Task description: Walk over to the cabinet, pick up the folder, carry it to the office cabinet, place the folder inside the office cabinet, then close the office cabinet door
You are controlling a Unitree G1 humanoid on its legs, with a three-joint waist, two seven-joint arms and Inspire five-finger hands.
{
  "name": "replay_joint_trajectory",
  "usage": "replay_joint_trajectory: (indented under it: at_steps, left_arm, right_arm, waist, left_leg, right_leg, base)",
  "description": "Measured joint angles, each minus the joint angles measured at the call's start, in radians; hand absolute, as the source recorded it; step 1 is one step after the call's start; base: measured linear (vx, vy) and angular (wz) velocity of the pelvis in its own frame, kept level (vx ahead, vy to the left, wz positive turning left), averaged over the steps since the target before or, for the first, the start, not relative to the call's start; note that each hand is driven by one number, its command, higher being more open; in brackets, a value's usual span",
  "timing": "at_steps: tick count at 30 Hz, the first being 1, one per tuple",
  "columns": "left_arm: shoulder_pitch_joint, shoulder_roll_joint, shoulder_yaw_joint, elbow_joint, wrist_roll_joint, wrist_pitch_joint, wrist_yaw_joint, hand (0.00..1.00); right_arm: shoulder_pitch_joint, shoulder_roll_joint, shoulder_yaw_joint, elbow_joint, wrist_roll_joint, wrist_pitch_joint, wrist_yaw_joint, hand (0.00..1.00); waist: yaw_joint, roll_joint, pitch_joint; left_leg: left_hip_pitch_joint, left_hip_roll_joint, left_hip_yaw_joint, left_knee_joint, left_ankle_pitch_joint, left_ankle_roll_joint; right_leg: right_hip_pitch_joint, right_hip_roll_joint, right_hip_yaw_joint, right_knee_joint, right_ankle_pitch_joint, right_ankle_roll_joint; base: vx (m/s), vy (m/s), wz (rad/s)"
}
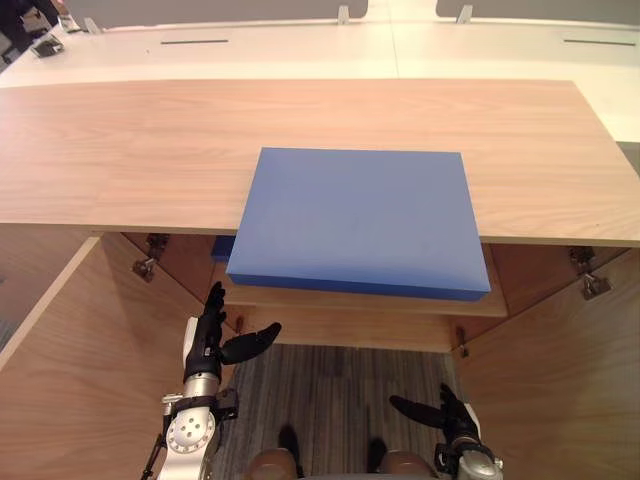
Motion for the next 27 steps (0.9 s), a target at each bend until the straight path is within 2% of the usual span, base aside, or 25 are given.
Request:
replay_joint_trajectory:
  at_steps: [3,7,15,19,23,27]
  left_arm:
    - [0.027,0.014,0.001,-0.066,0.073,-0.025,0.043,1.0]
    - [0.045,0.045,0.006,-0.165,0.233,-0.046,0.087,1.0]
    - [0.039,0.124,0.006,-0.267,0.331,-0.074,0.148,1.0]
    - [0.012,0.2,-0.021,-0.27,0.383,-0.08,0.148,1.0]
    - [-0.048,0.283,-0.09,-0.269,0.461,-0.08,0.148,1.0]
    - [-0.116,0.342,-0.153,-0.263,0.529,-0.082,0.142,1.0]
  right_arm:
    - [0.008,-0.007,0.014,0.029,-0.023,-0.006,-0.001,1.0]
    - [0.008,-0.028,0.033,0.036,-0.033,-0.007,-0.009,1.0]
    - [0.017,-0.051,0.069,0.064,-0.035,-0.008,-0.013,1.0]
    - [0.017,-0.056,0.074,0.08,-0.035,-0.009,-0.012,1.0]
    - [0.017,-0.067,0.098,0.08,-0.037,-0.009,-0.009,1.0]
    - [0.008,-0.072,0.112,0.08,-0.037,-0.012,-0.007,1.0]
  waist:
    - [0.013,0.008,-0.027]
    - [0.012,0.017,-0.044]
    - [0.005,0.015,-0.067]
    - [-0.012,0.016,-0.082]
    - [-0.015,0.016,-0.082]
    - [-0.038,0.016,-0.083]
  left_leg:
    - [0.006,-0.004,-0.003,-0.018,0.015,0.002]
    - [0.024,-0.016,-0.03,-0.063,0.051,0.009]
    - [0.045,-0.026,-0.047,-0.097,0.075,0.016]
    - [0.047,-0.032,-0.045,-0.11,0.08,0.017]
    - [0.053,-0.031,-0.02,-0.11,0.077,0.015]
    - [0.058,-0.031,0.002,-0.111,0.072,0.015]
  right_leg:
    - [-0.001,-0.002,0.001,-0.002,0.0,0.0]
    - [0.002,-0.007,-0.015,-0.006,-0.002,0.005]
    - [0.017,-0.013,-0.025,-0.014,0.004,0.014]
    - [0.017,-0.011,-0.021,-0.025,0.009,0.019]
    - [0.016,-0.009,0.006,-0.04,0.022,0.019]
    - [0.014,-0.007,0.032,-0.056,0.035,0.018]
  base:
    - [-0.09,-0.014,0.01]
    - [-0.12,-0.007,0.15]
    - [-0.03,0.003,0.06]
    - [0.02,0.0,-0.03]
    - [0.03,0.007,-0.2]
    - [0.0,0.007,-0.19]
